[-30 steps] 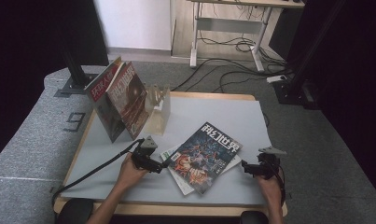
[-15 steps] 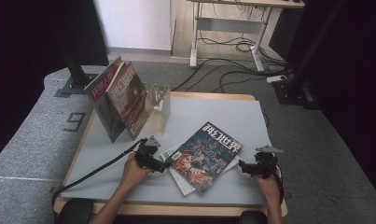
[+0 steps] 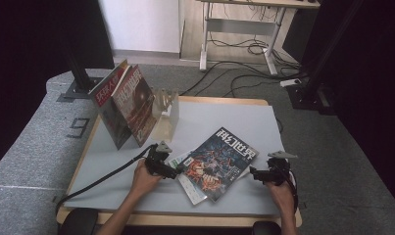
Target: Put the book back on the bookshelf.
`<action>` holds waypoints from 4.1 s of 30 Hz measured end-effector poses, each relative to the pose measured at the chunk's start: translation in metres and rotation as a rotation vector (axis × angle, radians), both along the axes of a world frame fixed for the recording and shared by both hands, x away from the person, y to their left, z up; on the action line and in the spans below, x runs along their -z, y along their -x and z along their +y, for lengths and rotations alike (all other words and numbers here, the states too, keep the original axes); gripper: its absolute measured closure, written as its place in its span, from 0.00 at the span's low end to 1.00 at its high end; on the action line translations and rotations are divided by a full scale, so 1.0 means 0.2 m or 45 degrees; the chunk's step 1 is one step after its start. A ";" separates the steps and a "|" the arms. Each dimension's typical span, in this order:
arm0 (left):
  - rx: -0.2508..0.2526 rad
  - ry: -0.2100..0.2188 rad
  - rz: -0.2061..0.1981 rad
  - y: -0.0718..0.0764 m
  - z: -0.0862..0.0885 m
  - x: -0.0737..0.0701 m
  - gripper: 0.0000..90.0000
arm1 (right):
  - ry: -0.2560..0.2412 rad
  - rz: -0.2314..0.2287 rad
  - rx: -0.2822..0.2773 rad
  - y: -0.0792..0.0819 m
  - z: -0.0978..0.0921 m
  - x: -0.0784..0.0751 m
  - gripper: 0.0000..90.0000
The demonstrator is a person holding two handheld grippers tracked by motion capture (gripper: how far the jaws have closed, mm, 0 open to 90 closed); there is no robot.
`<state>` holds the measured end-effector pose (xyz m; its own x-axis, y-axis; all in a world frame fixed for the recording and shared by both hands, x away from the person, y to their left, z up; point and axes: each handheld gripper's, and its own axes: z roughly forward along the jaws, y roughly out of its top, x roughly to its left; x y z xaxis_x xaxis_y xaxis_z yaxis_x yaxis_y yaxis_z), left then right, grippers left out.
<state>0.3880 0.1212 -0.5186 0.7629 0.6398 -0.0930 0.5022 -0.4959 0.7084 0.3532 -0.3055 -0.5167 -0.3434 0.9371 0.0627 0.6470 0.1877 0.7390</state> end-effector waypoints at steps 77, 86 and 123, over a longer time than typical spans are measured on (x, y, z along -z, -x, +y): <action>0.061 0.012 -0.022 -0.03 -0.06 -0.02 0.09 | -0.049 0.077 -0.081 -0.26 0.19 -0.20 0.73; 0.070 0.015 -0.019 -0.03 -0.06 -0.02 0.11 | -0.025 0.026 -0.121 -0.25 0.23 -0.27 0.81; 0.139 0.002 0.030 -0.05 -0.14 -0.11 0.18 | -0.020 -0.245 -0.240 -0.16 0.35 -0.58 0.90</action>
<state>0.3981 0.0933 -0.4967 0.8258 0.5527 -0.1124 0.4616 -0.5477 0.6978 0.3862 -0.2346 -0.4002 -0.5188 0.8549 -0.0064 0.4490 0.2789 0.8489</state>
